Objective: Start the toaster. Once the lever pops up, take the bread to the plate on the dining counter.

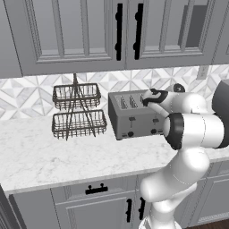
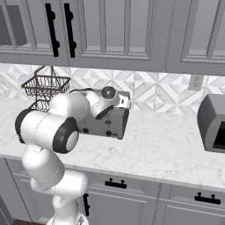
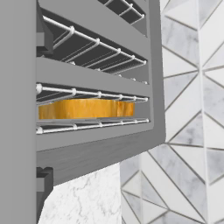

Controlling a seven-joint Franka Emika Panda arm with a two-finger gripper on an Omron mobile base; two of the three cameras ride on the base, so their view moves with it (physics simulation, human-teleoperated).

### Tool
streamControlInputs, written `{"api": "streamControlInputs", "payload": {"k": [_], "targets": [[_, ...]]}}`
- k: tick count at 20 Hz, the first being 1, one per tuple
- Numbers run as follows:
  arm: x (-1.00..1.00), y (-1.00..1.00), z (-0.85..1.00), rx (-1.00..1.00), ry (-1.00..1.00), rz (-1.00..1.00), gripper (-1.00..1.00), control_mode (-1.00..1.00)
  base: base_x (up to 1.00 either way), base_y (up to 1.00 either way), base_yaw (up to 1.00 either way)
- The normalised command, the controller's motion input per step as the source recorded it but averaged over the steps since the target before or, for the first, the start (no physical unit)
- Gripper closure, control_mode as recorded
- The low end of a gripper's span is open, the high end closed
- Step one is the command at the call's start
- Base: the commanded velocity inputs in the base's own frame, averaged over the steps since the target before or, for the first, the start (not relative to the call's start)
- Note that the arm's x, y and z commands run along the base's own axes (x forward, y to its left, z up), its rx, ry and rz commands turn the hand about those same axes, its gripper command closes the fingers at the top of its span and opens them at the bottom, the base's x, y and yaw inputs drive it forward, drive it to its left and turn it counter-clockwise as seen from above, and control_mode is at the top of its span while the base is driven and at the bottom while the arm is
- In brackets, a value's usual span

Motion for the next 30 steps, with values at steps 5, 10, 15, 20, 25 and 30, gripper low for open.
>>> {"api": "streamControlInputs", "payload": {"k": [5,10,15,20,25,30], "targets": [[0.0,0.0,0.0,0.0,0.0,0.0,-1.0,-1.0,0.0,0.0,0.0],[0.0,0.0,0.0,0.0,0.0,0.0,-1.0,-1.0,0.0,0.0,0.0],[0.0,0.0,0.0,0.0,0.0,0.0,-1.0,-1.0,0.0,0.0,0.0],[0.0,0.0,0.0,0.0,0.0,0.0,-1.0,-1.0,0.0,0.0,0.0],[0.0,0.0,0.0,0.0,0.0,0.0,-1.0,-1.0,0.0,0.0,0.0],[0.0,0.0,0.0,0.0,0.0,0.0,-1.0,-1.0,0.0,0.0,0.0]]}}
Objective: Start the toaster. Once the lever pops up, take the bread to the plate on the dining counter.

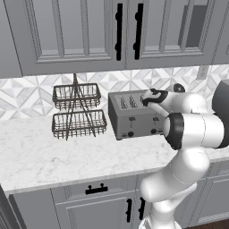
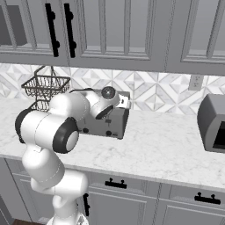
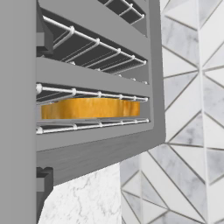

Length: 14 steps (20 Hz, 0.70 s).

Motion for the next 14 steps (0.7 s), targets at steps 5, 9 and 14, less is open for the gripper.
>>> {"api": "streamControlInputs", "payload": {"k": [5,9,14], "targets": [[0.0,0.0,0.0,0.0,0.0,0.0,-1.0,-1.0,0.0,0.0,0.0],[0.0,0.0,0.0,0.0,0.0,0.0,-1.0,-1.0,0.0,0.0,0.0],[0.0,0.0,0.0,0.0,0.0,0.0,-1.0,-1.0,0.0,0.0,0.0]]}}
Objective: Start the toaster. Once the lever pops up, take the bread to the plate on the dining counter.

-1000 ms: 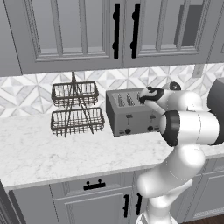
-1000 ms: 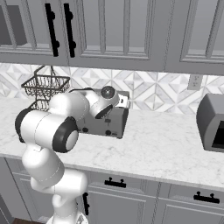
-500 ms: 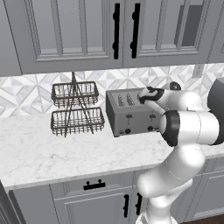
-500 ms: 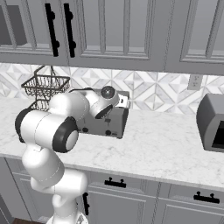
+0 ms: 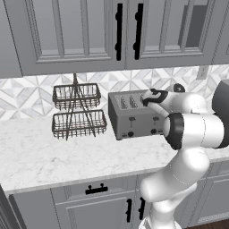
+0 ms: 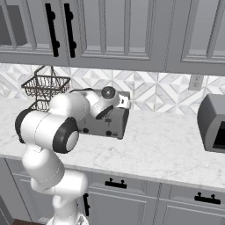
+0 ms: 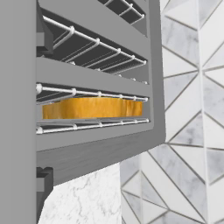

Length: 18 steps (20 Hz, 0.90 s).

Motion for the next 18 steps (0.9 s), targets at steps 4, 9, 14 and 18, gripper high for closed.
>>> {"api": "streamControlInputs", "payload": {"k": [4,9,14,18], "targets": [[0.0,0.0,0.0,0.0,0.0,0.0,-1.0,-1.0,0.0,0.0,0.0],[0.0,0.0,0.0,0.0,0.0,0.0,-1.0,-1.0,0.0,0.0,0.0],[0.0,0.0,0.0,0.0,0.0,0.0,-1.0,-1.0,0.0,0.0,0.0],[0.0,0.0,0.0,0.0,0.0,0.0,-1.0,-1.0,0.0,0.0,0.0]]}}
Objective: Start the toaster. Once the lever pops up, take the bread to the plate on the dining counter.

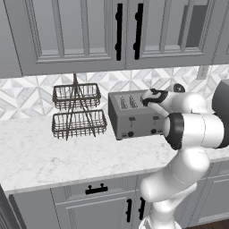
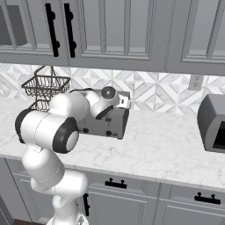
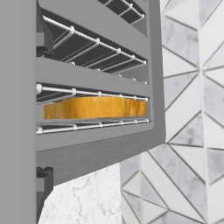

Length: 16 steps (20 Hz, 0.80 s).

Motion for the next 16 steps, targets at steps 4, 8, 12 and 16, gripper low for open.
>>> {"api": "streamControlInputs", "payload": {"k": [4,8,12,16], "targets": [[0.0,0.0,0.0,0.0,0.0,0.0,-1.0,-1.0,0.0,0.0,0.0],[0.0,0.0,0.0,0.0,0.0,0.0,-1.0,-1.0,0.0,0.0,0.0],[0.0,0.0,0.0,0.0,0.0,0.0,-1.0,-1.0,0.0,0.0,0.0],[0.0,0.0,0.0,0.0,0.0,0.0,-1.0,-1.0,0.0,0.0,0.0]]}}
